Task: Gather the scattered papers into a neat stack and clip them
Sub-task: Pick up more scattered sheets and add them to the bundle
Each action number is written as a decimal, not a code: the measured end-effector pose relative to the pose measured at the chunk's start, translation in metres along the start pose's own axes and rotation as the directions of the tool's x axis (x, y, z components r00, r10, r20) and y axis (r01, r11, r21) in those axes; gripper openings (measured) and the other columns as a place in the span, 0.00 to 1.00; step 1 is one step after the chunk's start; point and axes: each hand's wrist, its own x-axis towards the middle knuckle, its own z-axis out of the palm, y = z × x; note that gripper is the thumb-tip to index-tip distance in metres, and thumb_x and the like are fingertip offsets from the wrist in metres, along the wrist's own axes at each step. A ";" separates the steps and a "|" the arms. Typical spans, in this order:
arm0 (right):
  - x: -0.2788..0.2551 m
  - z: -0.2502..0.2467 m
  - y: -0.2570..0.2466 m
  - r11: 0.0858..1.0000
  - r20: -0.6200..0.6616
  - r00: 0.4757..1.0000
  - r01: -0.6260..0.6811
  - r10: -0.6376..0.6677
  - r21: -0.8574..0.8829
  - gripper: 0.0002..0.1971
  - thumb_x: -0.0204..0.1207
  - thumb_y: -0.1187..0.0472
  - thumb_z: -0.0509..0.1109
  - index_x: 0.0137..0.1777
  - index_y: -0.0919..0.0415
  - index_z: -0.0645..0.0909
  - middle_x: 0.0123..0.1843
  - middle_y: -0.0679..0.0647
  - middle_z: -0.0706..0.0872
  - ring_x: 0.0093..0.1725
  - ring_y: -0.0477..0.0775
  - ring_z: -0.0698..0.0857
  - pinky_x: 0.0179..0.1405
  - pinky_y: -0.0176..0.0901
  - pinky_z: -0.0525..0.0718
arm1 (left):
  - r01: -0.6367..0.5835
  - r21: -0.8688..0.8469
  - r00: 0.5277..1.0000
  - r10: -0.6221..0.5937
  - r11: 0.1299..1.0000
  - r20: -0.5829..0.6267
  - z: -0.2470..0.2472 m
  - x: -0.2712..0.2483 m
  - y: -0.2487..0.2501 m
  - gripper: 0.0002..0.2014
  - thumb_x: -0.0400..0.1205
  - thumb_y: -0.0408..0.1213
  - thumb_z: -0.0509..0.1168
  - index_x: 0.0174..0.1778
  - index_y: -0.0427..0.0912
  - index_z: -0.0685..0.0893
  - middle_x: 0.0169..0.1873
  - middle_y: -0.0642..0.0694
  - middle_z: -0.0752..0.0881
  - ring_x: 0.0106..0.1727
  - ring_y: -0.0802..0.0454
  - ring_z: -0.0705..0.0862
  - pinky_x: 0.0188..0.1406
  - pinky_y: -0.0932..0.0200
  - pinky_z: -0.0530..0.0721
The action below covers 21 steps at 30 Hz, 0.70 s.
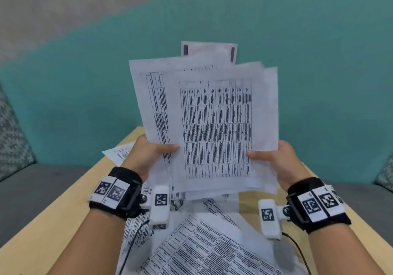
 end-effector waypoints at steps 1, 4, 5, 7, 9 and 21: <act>0.002 0.000 0.000 1.000 -0.030 0.999 0.024 -0.023 0.009 0.21 0.66 0.78 0.79 0.60 0.69 0.86 0.54 0.62 0.94 0.53 0.62 0.93 0.52 0.51 0.90 | -0.011 -0.005 1.000 0.011 1.000 -0.008 0.000 0.002 -0.002 0.20 0.72 0.20 0.77 0.60 0.35 0.89 0.53 0.40 0.95 0.57 0.38 0.93 0.67 0.34 0.85; 0.004 -0.002 0.001 0.998 -0.034 0.998 0.058 -0.059 -0.020 0.19 0.66 0.76 0.80 0.58 0.66 0.87 0.52 0.59 0.94 0.50 0.59 0.93 0.49 0.49 0.89 | -0.026 0.002 1.000 0.026 1.000 -0.006 0.002 0.007 -0.009 0.21 0.74 0.23 0.78 0.63 0.38 0.89 0.56 0.42 0.94 0.60 0.38 0.92 0.69 0.32 0.83; 0.003 -0.002 0.003 0.998 -0.024 0.998 0.053 -0.054 -0.041 0.17 0.68 0.75 0.80 0.57 0.65 0.88 0.51 0.57 0.95 0.50 0.60 0.93 0.51 0.50 0.89 | -0.017 0.016 1.000 0.016 1.000 0.012 0.003 0.007 -0.013 0.21 0.75 0.24 0.78 0.64 0.40 0.88 0.57 0.42 0.94 0.61 0.38 0.91 0.71 0.31 0.81; 0.003 -0.002 0.008 0.997 -0.025 0.999 0.038 -0.040 -0.070 0.13 0.70 0.74 0.79 0.53 0.63 0.88 0.46 0.53 0.95 0.49 0.60 0.92 0.48 0.48 0.88 | 0.011 0.039 0.999 -0.012 0.999 0.032 0.006 0.007 -0.021 0.21 0.76 0.28 0.78 0.66 0.41 0.87 0.58 0.44 0.94 0.63 0.39 0.90 0.73 0.30 0.79; 0.003 -0.001 0.009 0.997 -0.045 0.998 0.035 -0.038 -0.062 0.11 0.72 0.74 0.78 0.51 0.60 0.88 0.43 0.51 0.95 0.47 0.59 0.92 0.46 0.47 0.87 | 0.016 0.043 0.999 -0.017 0.999 0.029 0.010 0.007 -0.025 0.22 0.77 0.29 0.78 0.67 0.43 0.87 0.59 0.46 0.93 0.64 0.40 0.90 0.74 0.30 0.78; 0.008 0.004 0.020 0.995 -0.083 0.995 0.054 -0.060 -0.080 0.12 0.78 0.72 0.75 0.58 0.61 0.87 0.53 0.54 0.94 0.55 0.60 0.92 0.63 0.59 0.87 | -0.016 0.098 0.998 0.022 0.995 -0.060 0.014 0.011 -0.033 0.22 0.78 0.23 0.75 0.66 0.44 0.86 0.56 0.47 0.94 0.59 0.43 0.92 0.68 0.35 0.85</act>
